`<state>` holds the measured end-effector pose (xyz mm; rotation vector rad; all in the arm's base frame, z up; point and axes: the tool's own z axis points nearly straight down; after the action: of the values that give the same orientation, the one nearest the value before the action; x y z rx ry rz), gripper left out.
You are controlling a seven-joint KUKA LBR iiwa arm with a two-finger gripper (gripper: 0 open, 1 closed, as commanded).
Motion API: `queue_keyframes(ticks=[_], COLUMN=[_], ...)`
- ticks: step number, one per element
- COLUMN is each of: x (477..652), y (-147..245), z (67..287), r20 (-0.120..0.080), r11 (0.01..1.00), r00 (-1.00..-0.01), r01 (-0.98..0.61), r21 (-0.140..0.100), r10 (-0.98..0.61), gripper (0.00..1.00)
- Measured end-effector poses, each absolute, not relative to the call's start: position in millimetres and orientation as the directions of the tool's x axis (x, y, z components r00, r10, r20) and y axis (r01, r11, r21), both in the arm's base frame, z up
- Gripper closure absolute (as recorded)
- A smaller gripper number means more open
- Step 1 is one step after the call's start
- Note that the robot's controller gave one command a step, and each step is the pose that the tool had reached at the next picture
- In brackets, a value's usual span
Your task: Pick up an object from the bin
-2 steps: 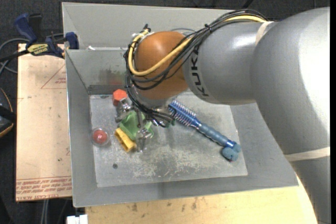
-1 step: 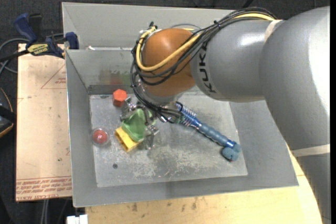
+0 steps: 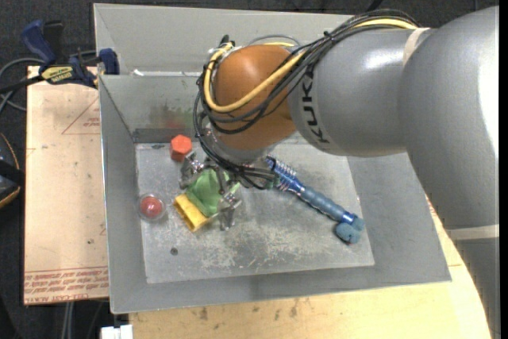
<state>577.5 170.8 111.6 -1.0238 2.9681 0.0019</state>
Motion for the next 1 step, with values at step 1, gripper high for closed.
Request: queue_keyframes(ticks=[1], x=[578.1], y=[167.2], z=[76.4], r20=[-0.008], r11=[0.742], r00=[-0.742], r01=[-0.671], r21=[0.000], r10=[-0.671], gripper=[0.00])
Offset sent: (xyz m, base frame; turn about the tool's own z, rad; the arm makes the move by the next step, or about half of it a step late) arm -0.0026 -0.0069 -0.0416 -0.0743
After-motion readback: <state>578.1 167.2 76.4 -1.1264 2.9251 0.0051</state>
